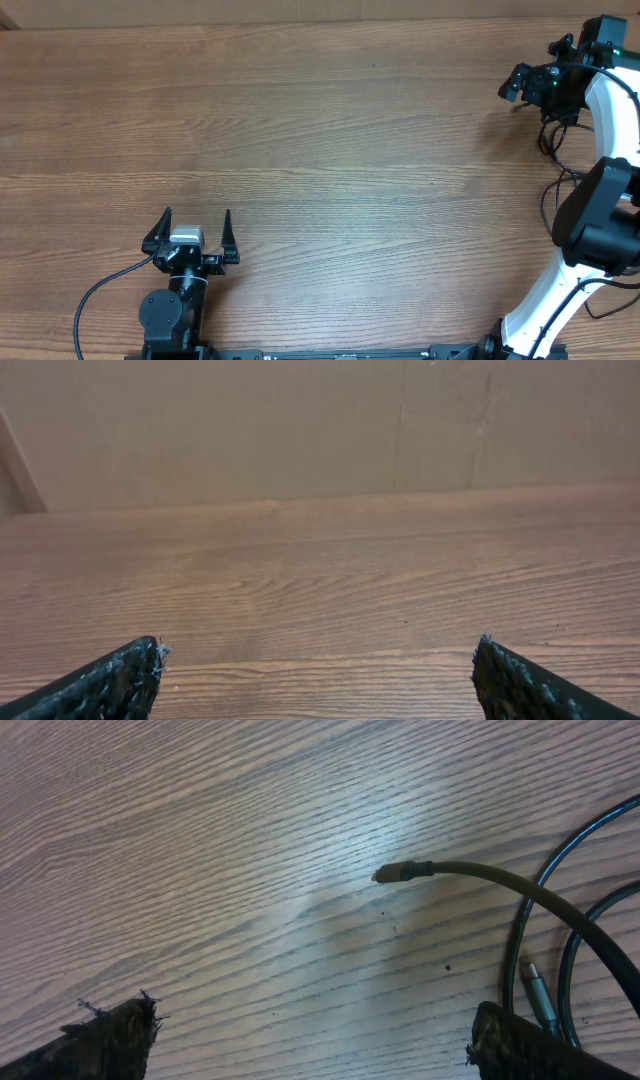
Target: Untangle cables
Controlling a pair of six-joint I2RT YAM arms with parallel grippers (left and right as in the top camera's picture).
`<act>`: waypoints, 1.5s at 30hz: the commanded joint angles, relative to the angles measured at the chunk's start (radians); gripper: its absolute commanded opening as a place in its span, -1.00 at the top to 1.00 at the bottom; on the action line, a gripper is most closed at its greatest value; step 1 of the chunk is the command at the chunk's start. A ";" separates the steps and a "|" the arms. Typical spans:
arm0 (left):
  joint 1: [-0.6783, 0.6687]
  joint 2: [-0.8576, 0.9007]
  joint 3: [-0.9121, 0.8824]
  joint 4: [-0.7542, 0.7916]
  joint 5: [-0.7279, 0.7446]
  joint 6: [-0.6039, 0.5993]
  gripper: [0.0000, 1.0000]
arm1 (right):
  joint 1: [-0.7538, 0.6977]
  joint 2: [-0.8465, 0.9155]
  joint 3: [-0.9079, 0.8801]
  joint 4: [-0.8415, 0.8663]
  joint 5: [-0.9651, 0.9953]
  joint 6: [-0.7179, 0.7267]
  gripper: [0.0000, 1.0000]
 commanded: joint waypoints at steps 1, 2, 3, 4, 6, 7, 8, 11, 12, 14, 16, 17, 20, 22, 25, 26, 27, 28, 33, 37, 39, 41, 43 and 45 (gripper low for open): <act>-0.006 -0.011 -0.004 -0.002 0.001 0.016 -0.99 | -0.005 0.001 0.002 0.003 0.003 -0.008 -1.00; -0.006 -0.011 -0.004 -0.002 0.001 0.016 -0.99 | -0.005 0.001 0.002 0.003 0.003 -0.008 -1.00; -0.006 -0.011 -0.004 -0.002 0.001 0.016 -0.99 | -0.005 0.001 0.001 0.003 0.003 -0.008 -1.00; -0.006 -0.011 -0.004 -0.002 0.001 0.016 -0.99 | -0.005 0.001 0.001 0.003 0.003 -0.008 -1.00; -0.006 -0.011 -0.004 -0.002 0.001 0.016 -0.99 | -0.005 0.001 0.001 0.003 0.003 -0.008 -1.00; -0.006 -0.011 -0.004 -0.002 0.001 0.016 -0.99 | -0.005 0.001 0.001 0.003 0.003 -0.008 -1.00; -0.006 -0.011 -0.004 -0.002 0.001 0.016 -0.99 | -0.005 0.001 0.001 0.003 0.003 -0.008 -1.00; -0.006 -0.011 -0.004 -0.002 0.001 0.016 -0.99 | -0.005 0.000 0.002 0.003 0.003 -0.008 -1.00; -0.006 -0.011 -0.004 -0.002 0.001 0.016 -0.99 | -0.005 -0.002 0.002 0.003 0.003 -0.008 -1.00; -0.006 -0.011 -0.004 -0.002 0.001 0.016 -0.98 | -0.008 -0.010 0.002 0.002 0.003 -0.008 -1.00; -0.006 -0.011 -0.004 -0.002 0.001 0.016 -0.99 | -0.008 -0.026 0.002 0.002 0.003 -0.008 -1.00; -0.006 -0.011 -0.004 -0.002 0.001 0.016 -0.98 | -0.008 -0.041 0.002 0.002 0.003 -0.008 -1.00; -0.006 -0.011 -0.004 -0.002 0.001 0.016 -0.99 | -0.008 -0.113 0.002 0.002 0.003 -0.008 -1.00; -0.006 -0.011 -0.004 -0.002 0.001 0.016 -0.99 | -0.008 -0.157 0.002 0.002 0.003 -0.008 -1.00; -0.006 -0.011 -0.004 -0.002 0.001 0.016 -0.99 | -0.008 -0.249 0.001 0.002 0.003 -0.008 -1.00; -0.006 -0.011 -0.004 -0.002 0.001 0.016 -0.99 | -0.008 -0.275 0.002 0.002 0.003 -0.008 -1.00; -0.006 -0.011 -0.004 -0.002 0.001 0.016 -0.99 | -0.008 -0.299 0.001 0.002 0.003 -0.008 -1.00; -0.006 -0.011 -0.004 -0.002 0.001 0.016 -0.99 | -0.008 -0.320 0.002 0.002 0.003 -0.008 -1.00; -0.006 -0.011 -0.004 -0.002 0.001 0.016 -0.99 | -0.006 -0.428 0.002 0.002 0.003 -0.008 -1.00; -0.006 -0.011 -0.004 -0.002 0.001 0.016 -0.99 | -0.006 -0.498 0.002 0.002 0.003 -0.008 -1.00; -0.006 -0.011 -0.004 -0.002 0.001 0.016 -0.99 | -0.006 -0.535 0.002 0.002 0.003 -0.008 -1.00; -0.006 -0.011 -0.004 -0.002 0.001 0.016 -0.99 | -0.006 -0.579 0.001 0.002 0.003 -0.008 -1.00; -0.006 -0.011 -0.004 -0.002 0.001 0.016 -0.99 | -0.006 -0.637 0.001 0.002 0.003 -0.008 -1.00; -0.006 -0.011 -0.004 -0.002 0.001 0.016 -0.99 | -0.006 -0.679 0.002 0.002 0.003 -0.008 -1.00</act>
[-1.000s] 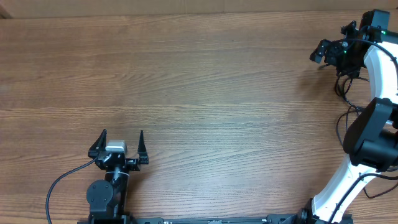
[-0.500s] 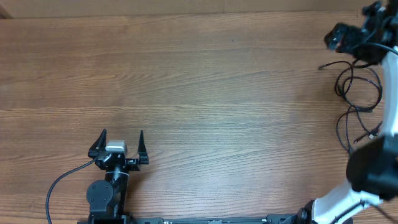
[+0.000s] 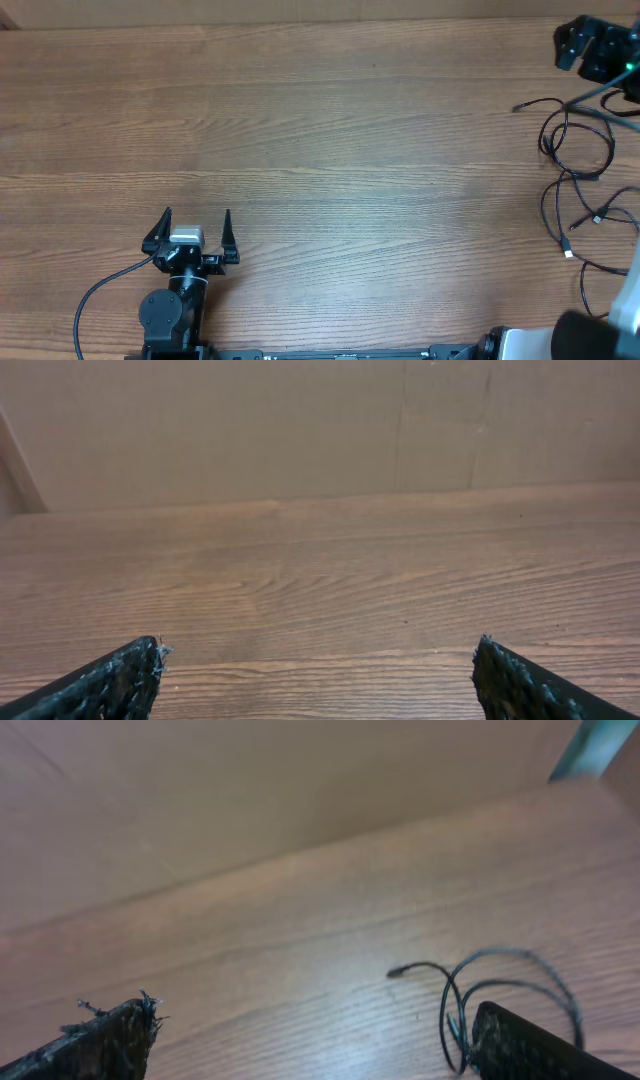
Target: Untangle cables
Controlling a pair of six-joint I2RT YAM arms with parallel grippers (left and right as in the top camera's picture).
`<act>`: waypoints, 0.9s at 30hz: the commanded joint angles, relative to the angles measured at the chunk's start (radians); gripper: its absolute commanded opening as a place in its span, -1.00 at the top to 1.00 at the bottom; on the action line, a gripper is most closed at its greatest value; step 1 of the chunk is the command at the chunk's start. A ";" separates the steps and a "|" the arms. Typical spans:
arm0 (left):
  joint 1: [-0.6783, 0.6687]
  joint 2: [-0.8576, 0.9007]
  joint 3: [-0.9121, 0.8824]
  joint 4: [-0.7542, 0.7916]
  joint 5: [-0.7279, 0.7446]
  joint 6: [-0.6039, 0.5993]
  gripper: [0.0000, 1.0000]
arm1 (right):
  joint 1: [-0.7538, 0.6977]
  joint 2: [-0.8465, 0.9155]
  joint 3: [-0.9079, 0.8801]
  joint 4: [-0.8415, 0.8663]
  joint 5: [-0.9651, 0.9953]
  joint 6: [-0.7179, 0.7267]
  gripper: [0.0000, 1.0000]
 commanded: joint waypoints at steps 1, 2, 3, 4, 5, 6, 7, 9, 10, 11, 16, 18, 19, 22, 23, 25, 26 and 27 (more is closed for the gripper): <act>-0.006 -0.011 -0.004 -0.002 0.000 0.016 -0.99 | -0.002 -0.118 0.005 0.002 0.003 -0.008 -1.00; -0.006 -0.011 -0.004 -0.002 0.000 0.016 -0.99 | -0.002 -0.136 0.005 0.002 0.003 -0.008 -1.00; -0.006 -0.011 -0.004 -0.002 0.000 0.016 -0.99 | -0.002 -0.154 0.005 0.002 0.003 -0.008 -1.00; -0.006 -0.011 -0.004 -0.002 0.000 0.016 -0.99 | -0.002 -0.175 0.005 0.002 0.003 -0.008 -1.00; -0.006 -0.011 -0.004 -0.002 0.001 0.016 -0.99 | -0.002 -0.189 0.005 0.002 0.003 -0.008 -1.00; -0.006 -0.011 -0.004 -0.002 0.000 0.016 -0.99 | -0.002 -0.206 0.005 0.002 0.003 -0.008 -1.00; -0.006 -0.011 -0.004 -0.002 0.000 0.016 -0.99 | -0.002 -0.220 0.005 0.002 0.003 -0.008 -1.00; -0.006 -0.011 -0.004 -0.002 0.001 0.016 -0.99 | -0.002 -0.252 0.005 0.002 0.003 -0.008 -1.00; -0.006 -0.011 -0.004 -0.002 0.000 0.016 -0.99 | -0.002 -0.262 0.005 0.002 0.003 -0.008 -1.00; -0.006 -0.011 -0.004 -0.002 0.000 0.016 -0.99 | -0.002 -0.272 0.005 0.002 0.003 -0.008 -1.00; -0.006 -0.011 -0.004 -0.002 0.001 0.016 -0.99 | -0.002 -0.292 0.004 0.002 0.003 -0.008 -1.00; -0.006 -0.011 -0.004 -0.002 0.001 0.016 -0.99 | -0.002 -0.292 -0.006 0.002 0.003 -0.008 -1.00; -0.006 -0.011 -0.004 -0.002 0.000 0.016 -0.99 | -0.002 -0.292 -0.018 0.002 0.003 -0.008 -1.00; -0.006 -0.011 -0.004 -0.002 0.000 0.016 -0.99 | -0.002 -0.292 -0.077 0.002 0.003 -0.008 -1.00; -0.006 -0.011 -0.004 -0.002 0.001 0.016 -0.99 | -0.002 -0.292 -0.095 0.002 0.003 -0.008 -1.00; -0.006 -0.011 -0.004 -0.002 0.000 0.016 -0.99 | -0.002 -0.292 -0.152 0.002 0.003 -0.008 -1.00; -0.006 -0.011 -0.004 -0.002 0.001 0.016 -0.99 | -0.002 -0.292 -0.183 0.001 0.003 -0.008 -1.00; -0.006 -0.011 -0.004 -0.002 0.001 0.016 -0.99 | -0.002 -0.292 -0.209 0.001 0.003 -0.008 -1.00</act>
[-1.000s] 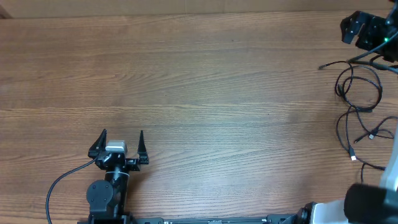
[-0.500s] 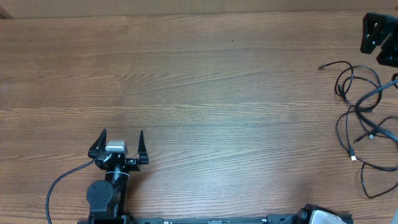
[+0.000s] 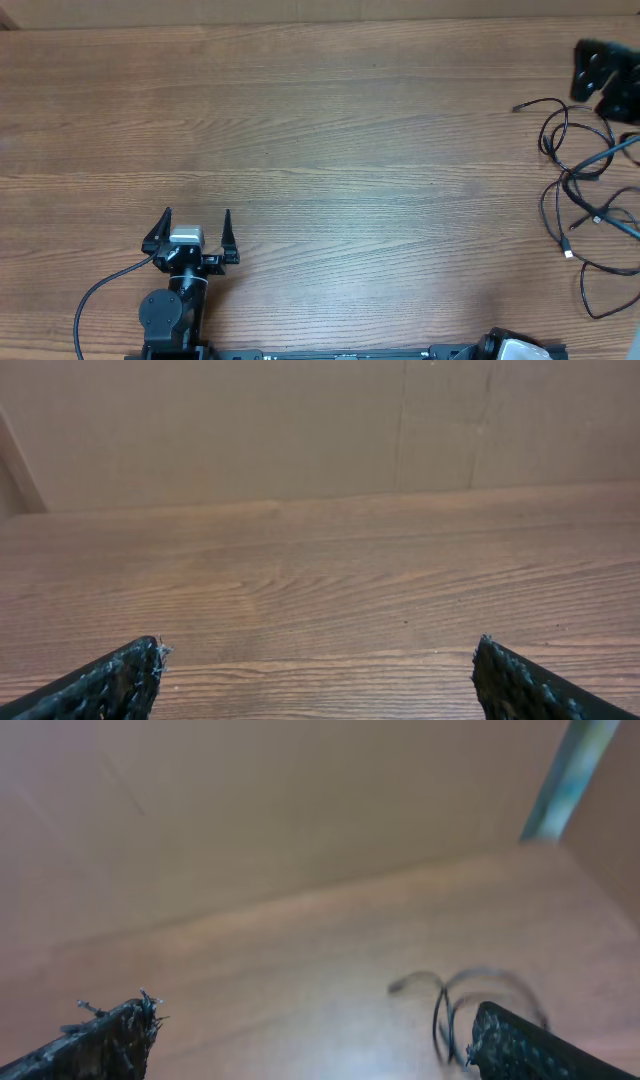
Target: Untangle cables
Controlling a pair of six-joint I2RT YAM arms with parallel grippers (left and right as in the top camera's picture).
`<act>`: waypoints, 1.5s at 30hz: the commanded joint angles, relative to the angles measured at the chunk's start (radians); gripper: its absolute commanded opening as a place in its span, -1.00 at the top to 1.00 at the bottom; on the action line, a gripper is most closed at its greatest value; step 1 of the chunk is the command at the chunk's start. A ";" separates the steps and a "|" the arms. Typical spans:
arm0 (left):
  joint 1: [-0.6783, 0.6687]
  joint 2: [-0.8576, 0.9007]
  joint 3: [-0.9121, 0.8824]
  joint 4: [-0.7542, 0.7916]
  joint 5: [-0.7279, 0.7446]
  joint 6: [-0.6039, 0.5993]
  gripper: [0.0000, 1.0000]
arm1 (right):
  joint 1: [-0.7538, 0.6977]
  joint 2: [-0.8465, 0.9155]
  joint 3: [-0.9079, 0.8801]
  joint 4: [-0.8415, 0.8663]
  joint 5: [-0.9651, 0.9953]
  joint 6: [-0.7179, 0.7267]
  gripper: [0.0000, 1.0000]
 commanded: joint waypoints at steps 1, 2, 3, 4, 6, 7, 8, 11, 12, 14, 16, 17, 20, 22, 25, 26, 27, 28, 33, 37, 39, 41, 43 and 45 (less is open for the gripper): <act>-0.006 -0.011 -0.004 -0.002 0.001 0.016 -0.99 | -0.002 -0.001 -0.092 -0.002 0.003 -0.007 -1.00; -0.006 -0.011 -0.004 -0.002 0.001 0.016 -0.99 | -0.002 -0.001 -0.118 -0.004 0.003 -0.007 -1.00; -0.006 -0.011 -0.004 -0.002 0.001 0.016 -0.99 | -0.002 -0.001 -0.138 -0.005 0.003 -0.007 -1.00; -0.006 -0.011 -0.004 -0.002 0.001 0.016 -0.99 | -0.002 -0.003 -0.187 -0.004 0.003 -0.007 -1.00; -0.006 -0.011 -0.004 -0.002 0.001 0.016 -0.99 | -0.002 -0.009 -0.237 -0.005 0.003 -0.007 -1.00; -0.006 -0.011 -0.004 -0.002 0.001 0.016 -0.99 | -0.002 -0.013 -0.261 -0.005 0.003 -0.007 -1.00; -0.006 -0.011 -0.004 -0.002 0.001 0.016 -0.99 | -0.002 -0.018 -0.288 -0.005 0.003 -0.007 -1.00; -0.006 -0.011 -0.004 -0.002 0.001 0.016 -0.99 | 0.000 -0.036 -0.355 -0.005 0.003 -0.007 -1.00; -0.006 -0.011 -0.004 -0.002 0.001 0.016 -0.99 | 0.000 -0.042 -0.375 -0.005 0.003 -0.007 -1.00; -0.006 -0.011 -0.004 -0.002 0.001 0.016 -0.99 | 0.000 -0.053 -0.408 -0.005 0.003 -0.007 -1.00; -0.006 -0.011 -0.004 -0.002 0.001 0.016 -0.99 | 0.000 -0.064 -0.438 -0.005 0.003 -0.007 -1.00; -0.006 -0.011 -0.004 -0.002 0.001 0.016 -0.99 | 0.000 -0.070 -0.454 -0.005 0.003 -0.007 -1.00; -0.006 -0.011 -0.004 -0.002 0.001 0.016 -0.99 | 0.000 -0.086 -0.493 -0.005 0.003 -0.007 -1.00; -0.006 -0.011 -0.004 -0.002 0.001 0.016 -0.99 | 0.000 -0.097 -0.515 -0.004 0.003 -0.007 -1.00; -0.006 -0.011 -0.004 -0.002 0.001 0.016 -0.99 | 0.023 -0.117 -0.549 -0.005 0.003 -0.008 -1.00; -0.006 -0.011 -0.004 -0.002 0.001 0.016 -0.99 | 0.035 -0.124 -0.558 -0.004 0.004 -0.008 -1.00; -0.006 -0.011 -0.004 -0.002 0.001 0.016 -0.99 | 0.049 -0.129 -0.570 0.009 0.013 -0.008 -1.00; -0.006 -0.011 -0.004 -0.002 0.001 0.016 -0.99 | 0.068 -0.137 -0.585 0.037 0.049 -0.008 -1.00; -0.006 -0.011 -0.004 -0.002 0.001 0.016 -0.99 | 0.158 -0.175 -0.710 0.273 0.135 -0.008 -1.00; -0.006 -0.011 -0.004 -0.002 0.001 0.016 -0.99 | 0.199 -0.210 -0.850 0.488 0.129 -0.008 -1.00; -0.006 -0.011 -0.004 -0.002 0.001 0.016 -0.99 | 0.211 -0.232 -0.925 0.587 0.117 -0.008 -1.00; -0.006 -0.011 -0.004 -0.002 0.001 0.016 -0.99 | 0.212 -0.250 -0.989 0.670 0.100 -0.008 -1.00; -0.006 -0.011 -0.004 -0.002 0.001 0.016 -0.99 | 0.212 -0.270 -1.062 0.761 0.085 -0.008 -1.00; -0.006 -0.011 -0.004 -0.002 0.001 0.016 -0.99 | 0.212 -0.290 -1.132 0.842 0.083 -0.008 -1.00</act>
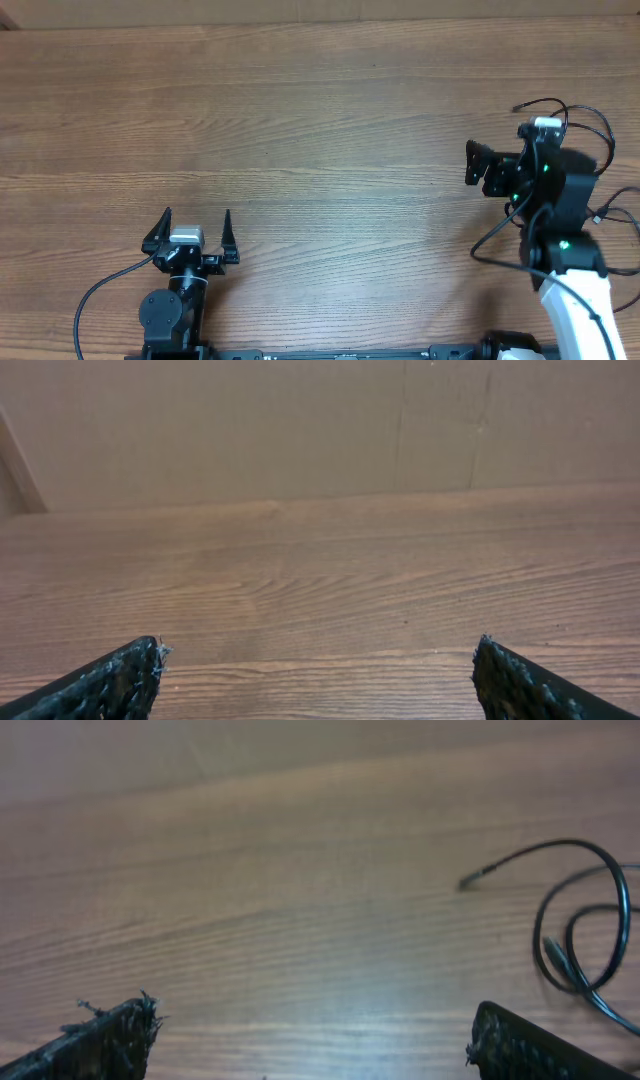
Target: Untangle cables
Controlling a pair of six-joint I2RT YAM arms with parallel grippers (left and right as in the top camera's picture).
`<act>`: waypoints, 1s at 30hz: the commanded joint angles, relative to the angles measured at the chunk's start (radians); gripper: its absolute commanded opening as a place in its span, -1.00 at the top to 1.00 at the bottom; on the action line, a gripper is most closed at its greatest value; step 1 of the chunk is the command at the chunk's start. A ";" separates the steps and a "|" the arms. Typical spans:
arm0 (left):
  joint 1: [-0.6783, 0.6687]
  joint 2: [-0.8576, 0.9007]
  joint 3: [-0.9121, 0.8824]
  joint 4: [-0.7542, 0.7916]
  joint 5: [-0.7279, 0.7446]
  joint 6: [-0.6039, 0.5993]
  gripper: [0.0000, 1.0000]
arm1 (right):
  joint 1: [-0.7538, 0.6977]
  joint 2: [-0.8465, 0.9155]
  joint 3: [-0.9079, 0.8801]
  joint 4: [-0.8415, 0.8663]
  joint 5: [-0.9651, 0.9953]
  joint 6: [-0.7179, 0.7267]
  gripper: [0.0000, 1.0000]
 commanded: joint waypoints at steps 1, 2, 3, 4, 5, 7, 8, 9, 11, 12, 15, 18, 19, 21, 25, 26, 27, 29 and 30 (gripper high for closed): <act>-0.006 -0.011 -0.004 -0.002 0.001 0.016 -0.99 | 0.004 -0.057 -0.123 0.113 -0.017 -0.005 -1.00; -0.006 -0.011 -0.004 -0.002 0.001 0.016 -0.99 | 0.004 -0.076 -0.180 0.167 -0.029 -0.005 -1.00; -0.006 -0.011 -0.004 -0.002 0.001 0.016 -0.98 | 0.004 -0.087 -0.206 0.193 -0.035 -0.005 -1.00; -0.006 -0.011 -0.004 -0.002 0.001 0.016 -0.99 | 0.004 -0.093 -0.222 0.208 -0.040 -0.005 -1.00; -0.006 -0.011 -0.004 -0.002 0.001 0.016 -0.99 | 0.004 -0.101 -0.245 0.227 -0.048 -0.005 -1.00; -0.006 -0.011 -0.004 -0.002 0.001 0.016 -0.99 | 0.004 -0.111 -0.271 0.247 -0.055 -0.005 -1.00; -0.006 -0.011 -0.004 -0.002 0.001 0.016 -0.99 | 0.004 -0.115 -0.287 0.260 -0.058 -0.005 -1.00; -0.006 -0.011 -0.004 -0.002 0.001 0.016 -0.99 | 0.004 -0.118 -0.303 0.271 -0.058 -0.005 -1.00; -0.006 -0.011 -0.004 -0.002 0.001 0.016 -0.99 | 0.004 -0.129 -0.345 0.298 -0.059 -0.005 -1.00; -0.006 -0.011 -0.004 -0.002 0.001 0.016 -0.99 | 0.004 -0.135 -0.363 0.310 -0.065 -0.005 -1.00; -0.006 -0.011 -0.004 -0.002 0.001 0.016 -0.99 | 0.004 -0.161 -0.423 0.355 -0.086 -0.005 -1.00; -0.006 -0.011 -0.004 -0.002 0.001 0.016 -0.99 | 0.004 -0.193 -0.480 0.425 -0.098 -0.005 -1.00; -0.006 -0.011 -0.004 -0.002 0.001 0.016 -0.99 | 0.004 -0.222 -0.518 0.478 -0.107 -0.004 -1.00; -0.006 -0.011 -0.004 -0.002 0.001 0.016 -0.99 | 0.004 -0.250 -0.549 0.517 -0.112 -0.004 -1.00; -0.006 -0.011 -0.004 -0.002 0.001 0.016 -0.99 | 0.004 -0.306 -0.592 0.544 -0.114 -0.005 -1.00; -0.006 -0.011 -0.004 -0.002 0.001 0.016 -0.99 | 0.004 -0.318 -0.597 0.543 -0.114 -0.005 -1.00; -0.006 -0.011 -0.004 -0.002 0.001 0.016 -0.99 | 0.004 -0.333 -0.604 0.544 -0.114 -0.005 -1.00; -0.006 -0.011 -0.004 -0.002 0.001 0.016 -0.99 | 0.004 -0.371 -0.622 0.546 -0.114 -0.004 -1.00; -0.006 -0.011 -0.004 -0.002 0.001 0.016 -0.99 | 0.004 -0.396 -0.637 0.547 -0.114 -0.005 -1.00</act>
